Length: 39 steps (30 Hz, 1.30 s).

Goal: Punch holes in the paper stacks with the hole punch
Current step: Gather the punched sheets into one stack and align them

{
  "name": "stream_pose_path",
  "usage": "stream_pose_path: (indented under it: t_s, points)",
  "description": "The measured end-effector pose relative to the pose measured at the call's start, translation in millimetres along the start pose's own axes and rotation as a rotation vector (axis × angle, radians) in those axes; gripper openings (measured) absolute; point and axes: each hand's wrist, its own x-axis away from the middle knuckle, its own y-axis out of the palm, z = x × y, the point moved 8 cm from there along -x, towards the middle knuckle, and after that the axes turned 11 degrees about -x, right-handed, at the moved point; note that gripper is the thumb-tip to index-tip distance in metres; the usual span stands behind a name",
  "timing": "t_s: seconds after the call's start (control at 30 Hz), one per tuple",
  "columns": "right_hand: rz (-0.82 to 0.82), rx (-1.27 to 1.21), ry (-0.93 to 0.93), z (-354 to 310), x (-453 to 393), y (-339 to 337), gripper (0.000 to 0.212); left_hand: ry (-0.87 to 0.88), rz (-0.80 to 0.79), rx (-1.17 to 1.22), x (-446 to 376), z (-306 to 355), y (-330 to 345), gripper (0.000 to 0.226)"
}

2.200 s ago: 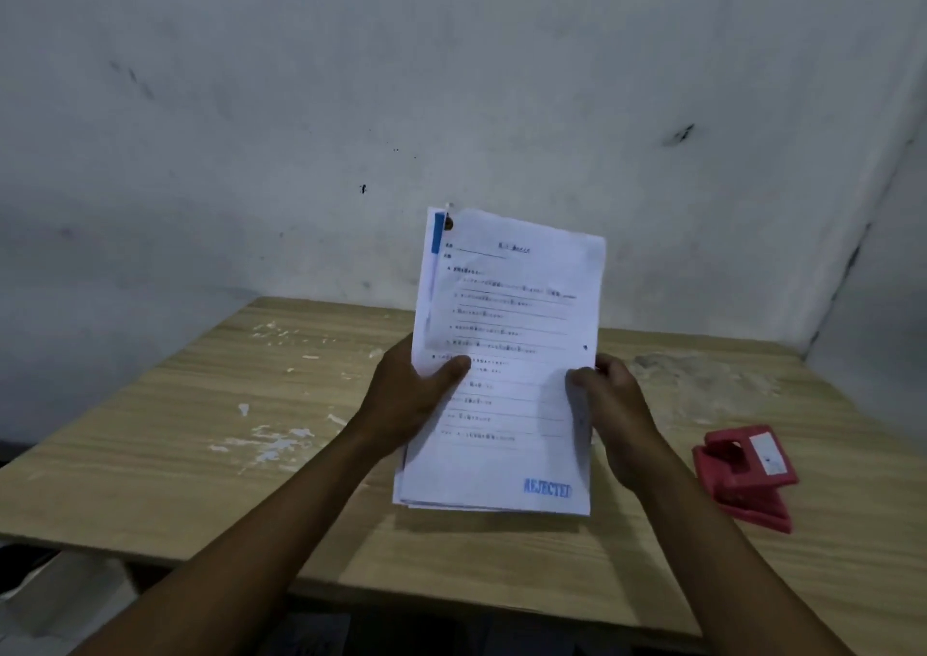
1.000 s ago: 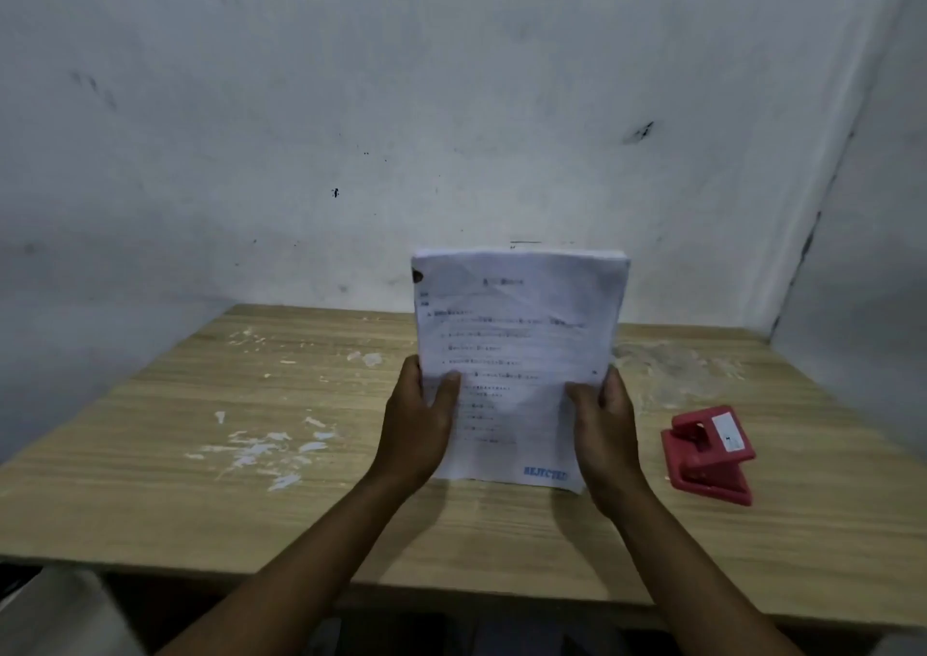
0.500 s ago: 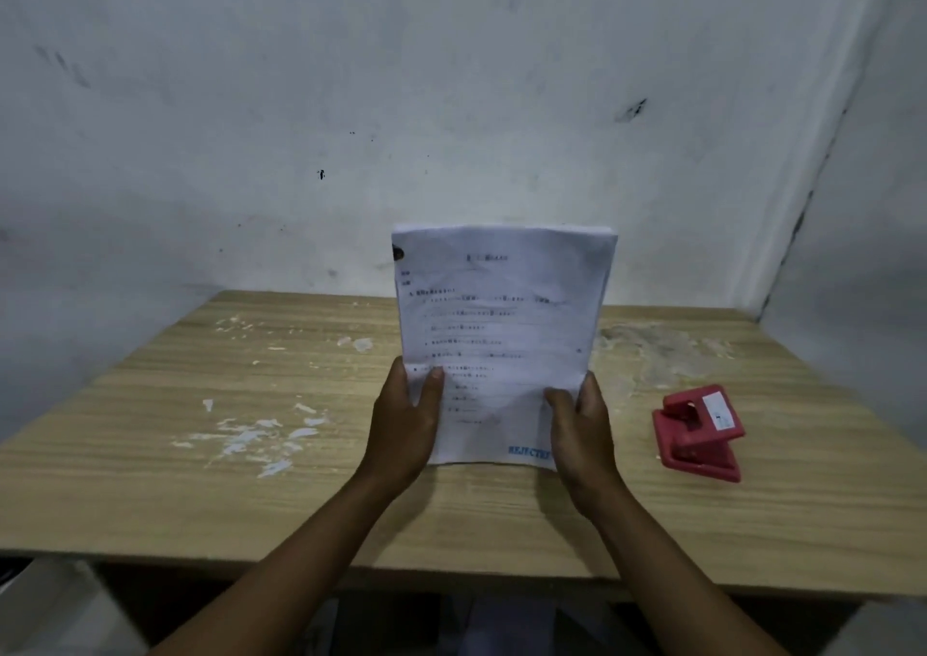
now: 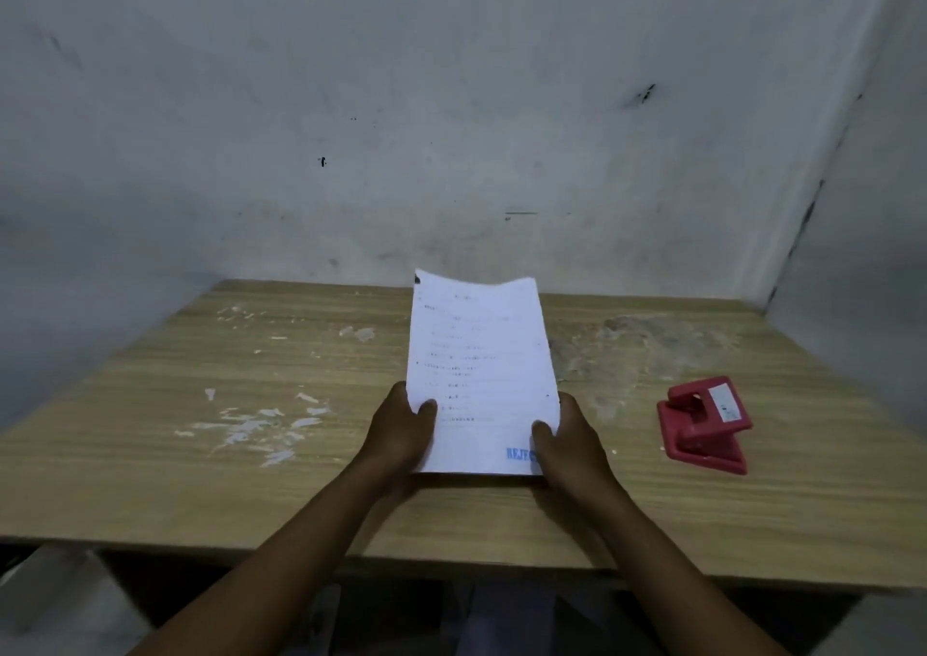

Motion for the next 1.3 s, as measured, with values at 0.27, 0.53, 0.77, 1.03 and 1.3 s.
stream_pose_path:
  t_s: [0.27,0.53,0.77,1.03,1.3]
  points:
    - [-0.082,0.118,0.042,2,4,1,0.069,-0.167,-0.089,-0.05,-4,-32,15,0.037]
    - [-0.268,0.206,-0.04,-4,11,9,0.116,-0.121,-0.098,-0.092,-9,-26,14,0.028]
    - [-0.18,0.153,0.036,-4,-8,-4,0.092,0.231,0.024,-0.305,-15,24,-35,0.037]
    - [0.406,0.097,-0.264,-59,-25,-68,0.103,0.697,0.097,-0.819,-7,106,-96,0.029]
    - [0.165,-0.217,-0.311,-78,-31,-64,0.023,0.906,0.525,-0.869,7,134,-127,0.03]
